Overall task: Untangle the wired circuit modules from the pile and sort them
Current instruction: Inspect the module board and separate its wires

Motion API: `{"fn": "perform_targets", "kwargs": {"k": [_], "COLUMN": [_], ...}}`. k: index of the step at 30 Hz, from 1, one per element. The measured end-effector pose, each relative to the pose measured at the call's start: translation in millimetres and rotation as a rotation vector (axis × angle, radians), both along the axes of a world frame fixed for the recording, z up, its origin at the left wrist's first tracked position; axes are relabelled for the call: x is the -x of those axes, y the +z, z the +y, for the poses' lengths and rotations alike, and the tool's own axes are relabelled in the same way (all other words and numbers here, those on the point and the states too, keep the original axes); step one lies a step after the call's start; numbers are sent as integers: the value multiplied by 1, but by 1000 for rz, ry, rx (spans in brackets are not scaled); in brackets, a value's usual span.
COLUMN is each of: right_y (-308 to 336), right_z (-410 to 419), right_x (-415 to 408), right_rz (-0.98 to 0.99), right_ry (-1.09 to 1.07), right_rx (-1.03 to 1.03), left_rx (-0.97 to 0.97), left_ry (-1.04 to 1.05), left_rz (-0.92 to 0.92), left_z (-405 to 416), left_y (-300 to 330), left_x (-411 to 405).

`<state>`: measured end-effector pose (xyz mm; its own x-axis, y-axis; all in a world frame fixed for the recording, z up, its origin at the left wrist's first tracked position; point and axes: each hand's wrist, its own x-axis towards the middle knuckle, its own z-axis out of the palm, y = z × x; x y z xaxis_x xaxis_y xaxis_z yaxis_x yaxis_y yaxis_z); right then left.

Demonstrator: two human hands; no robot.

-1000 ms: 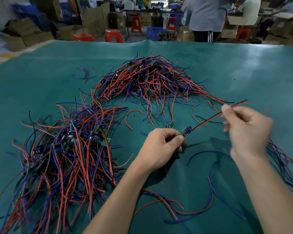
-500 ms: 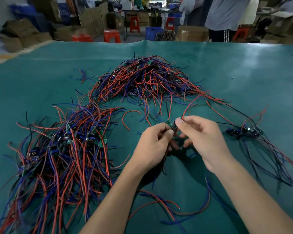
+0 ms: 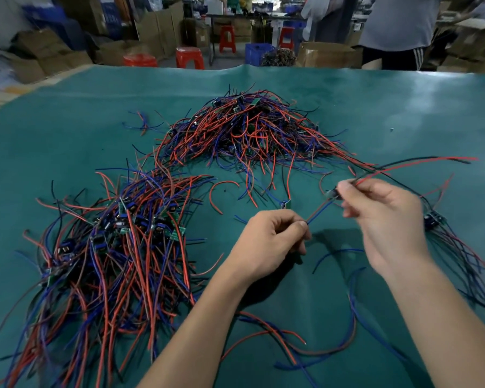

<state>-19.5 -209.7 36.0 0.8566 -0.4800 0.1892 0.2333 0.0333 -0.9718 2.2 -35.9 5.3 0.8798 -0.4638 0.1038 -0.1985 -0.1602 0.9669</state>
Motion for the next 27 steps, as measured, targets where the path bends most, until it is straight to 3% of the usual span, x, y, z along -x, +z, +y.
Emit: {"fn": "perform_targets", "kwargs": {"k": [6, 9, 11, 16, 18, 20, 23, 25, 27], "right_y": [32, 58, 75, 99, 101, 94, 71, 52, 32], "right_z": [-27, -22, -1, 99, 134, 149, 127, 101, 78], "right_x": [8, 11, 12, -11, -28, -47, -78, -86, -88], "right_rz": [-131, -218, -202, -75, -2, 91, 243, 402, 545], "right_ry": [-219, -251, -146, 299, 424, 417, 230, 178, 159], "right_rx": [-306, -262, -183, 102, 352, 717, 1188, 1335, 1318], "left_rx": [-49, -64, -57, -18, 0, -15, 6, 2, -19], "left_ry": [15, 72, 85, 105, 138, 148, 125, 130, 133], "left_rz": [-16, -24, -31, -45, -89, -118, -75, -55, -49], "left_z": [-2, -2, -1, -2, 0, 2, 0, -1, -2], "left_y": [-2, -5, -7, -5, -5, -6, -8, -8, -9], "left_x": [0, -2, -4, -2, -3, -4, -5, -7, -9]}}
